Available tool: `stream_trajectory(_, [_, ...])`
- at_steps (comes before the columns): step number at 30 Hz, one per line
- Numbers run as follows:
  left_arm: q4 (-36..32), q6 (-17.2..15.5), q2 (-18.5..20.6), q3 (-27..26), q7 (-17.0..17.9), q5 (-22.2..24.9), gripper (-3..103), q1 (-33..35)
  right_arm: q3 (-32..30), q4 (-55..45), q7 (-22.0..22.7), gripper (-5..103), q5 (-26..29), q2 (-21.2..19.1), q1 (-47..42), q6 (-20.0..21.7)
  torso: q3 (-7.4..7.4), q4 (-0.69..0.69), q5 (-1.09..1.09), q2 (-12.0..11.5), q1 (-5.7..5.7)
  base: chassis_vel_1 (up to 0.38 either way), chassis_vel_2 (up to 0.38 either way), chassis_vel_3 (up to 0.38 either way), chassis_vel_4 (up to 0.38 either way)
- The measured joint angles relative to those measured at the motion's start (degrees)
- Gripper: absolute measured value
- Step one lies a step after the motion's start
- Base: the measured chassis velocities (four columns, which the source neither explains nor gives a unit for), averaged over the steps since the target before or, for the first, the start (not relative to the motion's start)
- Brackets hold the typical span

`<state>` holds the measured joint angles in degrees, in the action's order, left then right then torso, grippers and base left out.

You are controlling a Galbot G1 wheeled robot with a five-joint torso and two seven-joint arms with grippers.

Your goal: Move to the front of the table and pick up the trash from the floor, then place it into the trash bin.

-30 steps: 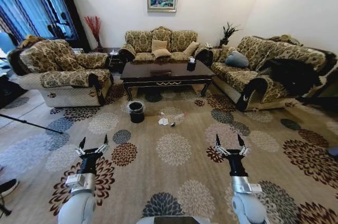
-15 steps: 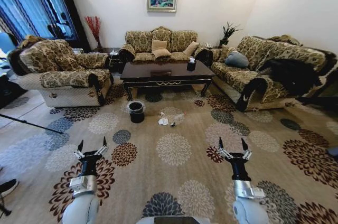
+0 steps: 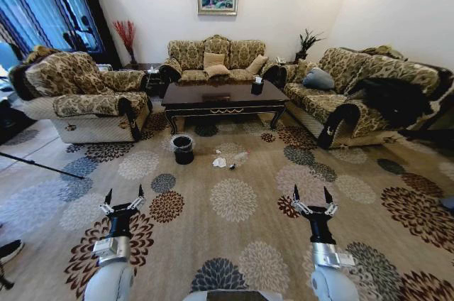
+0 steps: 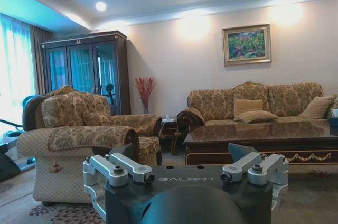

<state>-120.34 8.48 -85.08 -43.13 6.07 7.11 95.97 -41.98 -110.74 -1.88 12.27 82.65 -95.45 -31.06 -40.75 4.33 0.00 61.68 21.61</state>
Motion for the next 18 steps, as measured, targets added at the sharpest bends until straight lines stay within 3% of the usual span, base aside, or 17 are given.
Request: stream_trajectory(18, [-0.1,0.8,0.1,0.1,-1.9,-1.3,100,1.2,-0.2,0.0,0.1,100,-0.8,-0.1,0.7,-0.2,2.97,0.00,0.00,-5.3,-2.37,0.000,0.000,0.000,0.000])
